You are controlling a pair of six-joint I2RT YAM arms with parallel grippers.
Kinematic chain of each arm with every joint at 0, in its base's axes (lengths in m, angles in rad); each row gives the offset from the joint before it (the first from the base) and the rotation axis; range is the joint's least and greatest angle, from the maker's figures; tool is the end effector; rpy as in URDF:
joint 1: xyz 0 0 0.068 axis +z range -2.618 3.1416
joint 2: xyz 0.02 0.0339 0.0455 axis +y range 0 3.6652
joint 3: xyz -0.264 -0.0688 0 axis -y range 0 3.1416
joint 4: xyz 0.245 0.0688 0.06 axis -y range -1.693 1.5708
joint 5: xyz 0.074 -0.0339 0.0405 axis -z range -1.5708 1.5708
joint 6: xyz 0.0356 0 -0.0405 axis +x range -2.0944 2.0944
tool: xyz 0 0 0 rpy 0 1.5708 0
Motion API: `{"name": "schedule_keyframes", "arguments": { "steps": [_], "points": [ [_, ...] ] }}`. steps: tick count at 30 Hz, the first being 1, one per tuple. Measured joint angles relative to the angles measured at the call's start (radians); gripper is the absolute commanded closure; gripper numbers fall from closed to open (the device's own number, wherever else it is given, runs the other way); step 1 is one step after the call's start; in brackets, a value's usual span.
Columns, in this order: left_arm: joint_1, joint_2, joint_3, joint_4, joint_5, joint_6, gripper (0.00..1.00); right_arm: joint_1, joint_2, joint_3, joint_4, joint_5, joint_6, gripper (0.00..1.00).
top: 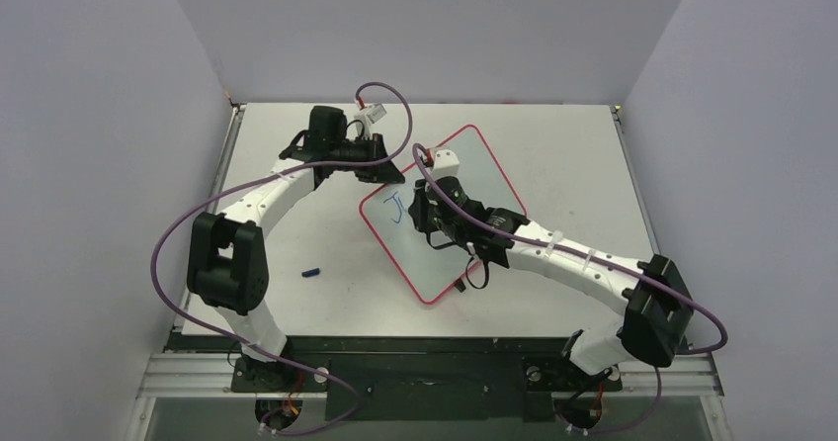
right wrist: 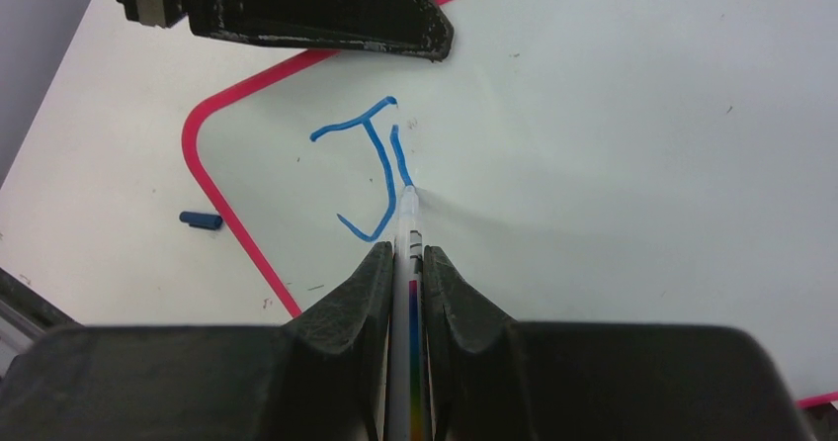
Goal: Write a sentence on the whiteboard
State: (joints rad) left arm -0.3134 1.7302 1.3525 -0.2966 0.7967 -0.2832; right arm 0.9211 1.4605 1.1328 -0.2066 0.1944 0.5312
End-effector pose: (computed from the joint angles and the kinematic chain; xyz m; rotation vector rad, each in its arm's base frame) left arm 0.3622 -0.1441 0.2778 0.4846 2.2212 -1.2113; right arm 0.2087 0.2634 0.2984 -0.3010 2.1448 0.6611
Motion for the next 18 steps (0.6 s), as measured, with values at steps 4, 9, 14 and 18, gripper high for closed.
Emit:
{"name": "schedule_keyframes", "arguments": {
  "steps": [4,9,14,18],
  "points": [
    [0.000,0.000,0.000,0.000,0.000,0.000,1.00,0.003,-0.019,-0.026,-0.007,0.013,0.005,1.00],
    [-0.001,0.000,0.000,0.000,0.000,0.000,1.00,-0.002,-0.023,-0.028,-0.026,0.037,0.005,1.00],
    [-0.002,-0.001,0.000,0.000,0.000,0.001,1.00,-0.022,-0.023,-0.021,-0.046,0.052,0.003,1.00],
    [-0.007,-0.008,0.000,0.000,0.001,0.000,1.00,-0.039,-0.015,0.012,-0.072,0.055,-0.007,1.00]
  ]
}}
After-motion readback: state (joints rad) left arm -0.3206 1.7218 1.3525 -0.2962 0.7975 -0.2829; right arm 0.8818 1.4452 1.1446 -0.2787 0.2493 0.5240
